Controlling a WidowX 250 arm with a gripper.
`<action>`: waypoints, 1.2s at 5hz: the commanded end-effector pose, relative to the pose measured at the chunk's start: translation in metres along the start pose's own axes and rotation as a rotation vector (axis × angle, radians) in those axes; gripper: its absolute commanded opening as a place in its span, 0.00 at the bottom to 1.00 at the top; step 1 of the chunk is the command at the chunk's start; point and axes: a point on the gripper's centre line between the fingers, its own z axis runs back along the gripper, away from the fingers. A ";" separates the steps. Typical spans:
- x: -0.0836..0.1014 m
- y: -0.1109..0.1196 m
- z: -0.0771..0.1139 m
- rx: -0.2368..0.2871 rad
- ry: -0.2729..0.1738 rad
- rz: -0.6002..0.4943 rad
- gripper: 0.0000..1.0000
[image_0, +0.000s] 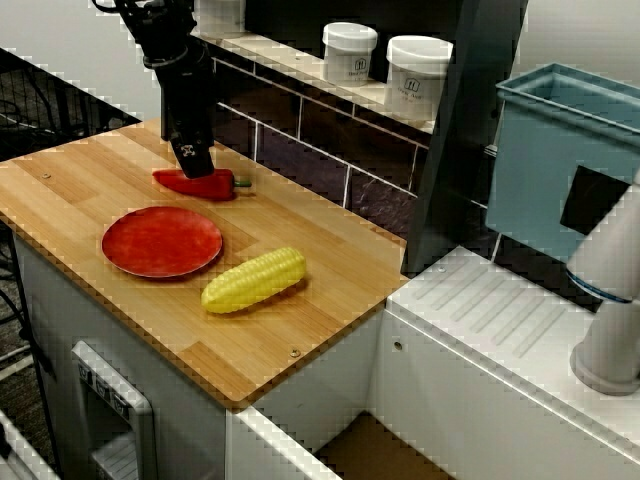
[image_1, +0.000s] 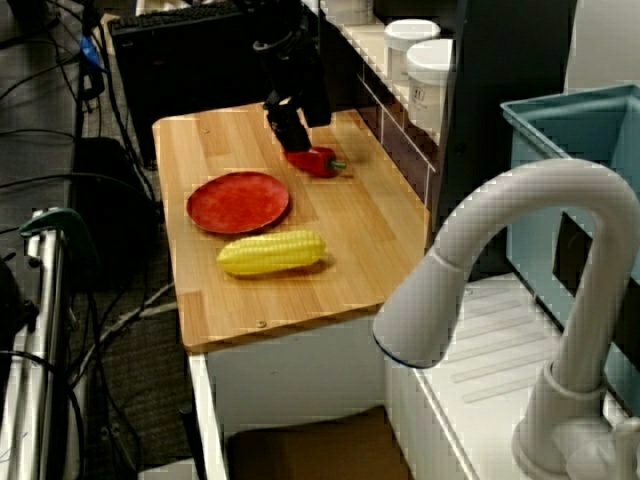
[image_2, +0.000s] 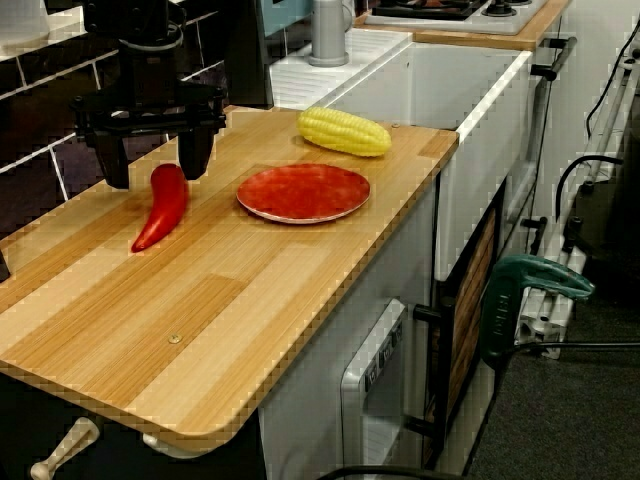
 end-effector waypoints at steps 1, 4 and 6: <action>0.005 0.006 0.014 0.034 -0.004 -0.002 1.00; 0.002 -0.005 -0.009 0.035 0.042 -0.008 1.00; -0.004 -0.012 -0.019 0.080 0.090 0.013 1.00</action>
